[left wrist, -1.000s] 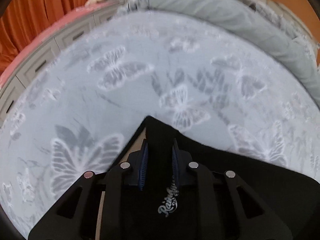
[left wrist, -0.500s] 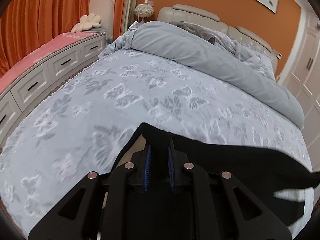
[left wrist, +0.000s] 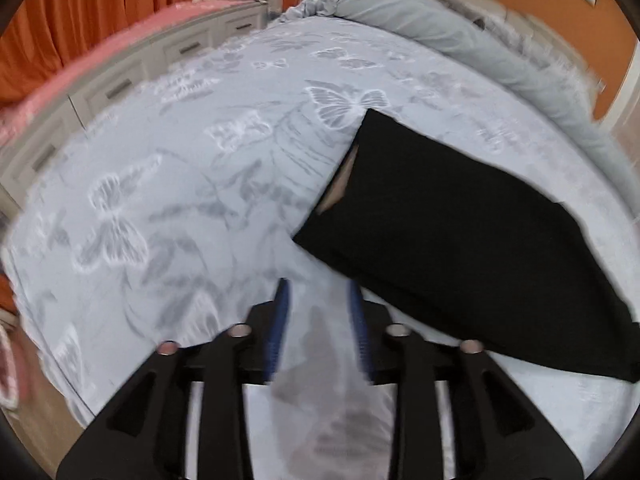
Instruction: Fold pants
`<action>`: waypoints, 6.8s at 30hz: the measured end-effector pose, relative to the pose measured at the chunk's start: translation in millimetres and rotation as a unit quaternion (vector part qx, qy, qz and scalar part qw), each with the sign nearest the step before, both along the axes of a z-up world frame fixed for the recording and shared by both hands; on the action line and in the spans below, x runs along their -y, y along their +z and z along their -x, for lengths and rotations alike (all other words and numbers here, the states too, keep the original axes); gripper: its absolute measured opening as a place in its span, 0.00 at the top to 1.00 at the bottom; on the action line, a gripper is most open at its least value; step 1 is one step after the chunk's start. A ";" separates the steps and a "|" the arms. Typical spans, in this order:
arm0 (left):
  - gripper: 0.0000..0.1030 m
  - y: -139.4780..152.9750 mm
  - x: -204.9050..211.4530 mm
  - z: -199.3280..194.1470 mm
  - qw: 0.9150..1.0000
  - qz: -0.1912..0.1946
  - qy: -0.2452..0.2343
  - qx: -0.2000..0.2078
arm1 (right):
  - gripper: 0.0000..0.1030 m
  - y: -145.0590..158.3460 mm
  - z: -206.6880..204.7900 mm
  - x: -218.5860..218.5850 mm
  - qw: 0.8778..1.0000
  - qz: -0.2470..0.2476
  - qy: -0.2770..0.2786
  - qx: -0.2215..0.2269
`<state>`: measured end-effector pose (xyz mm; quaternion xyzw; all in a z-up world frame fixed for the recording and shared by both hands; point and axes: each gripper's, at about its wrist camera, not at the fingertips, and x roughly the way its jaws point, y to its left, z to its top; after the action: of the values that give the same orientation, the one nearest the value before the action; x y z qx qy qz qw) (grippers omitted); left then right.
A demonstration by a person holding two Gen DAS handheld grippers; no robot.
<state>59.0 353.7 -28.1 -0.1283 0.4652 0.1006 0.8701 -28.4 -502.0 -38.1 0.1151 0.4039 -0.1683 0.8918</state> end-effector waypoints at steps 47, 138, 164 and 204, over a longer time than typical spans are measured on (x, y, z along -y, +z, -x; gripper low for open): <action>0.47 -2.1 244.7 -25.5 0.977 0.064 -0.167 0.114 | 0.94 -11.1 -86.4 1.4 0.988 -0.146 -0.053 0.000; 0.31 -10.2 51.0 -18.3 0.987 0.071 0.139 0.030 | 0.64 10.7 -288.6 -480.3 0.925 -0.075 0.368 -0.065; 0.21 -27.5 21.7 -32.5 0.980 0.079 0.183 -0.013 | 0.65 -22.9 -324.5 -517.1 0.906 -0.017 0.411 -0.105; 0.33 -21.7 72.0 -51.5 0.996 0.037 0.081 -0.017 | 1.00 -40.3 -314.0 -515.1 0.925 -0.052 0.371 -0.054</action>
<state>110.5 281.6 -49.8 -0.1957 0.4711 0.1560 0.8458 285.6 13.1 -78.4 -0.0061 0.4737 0.1901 0.8599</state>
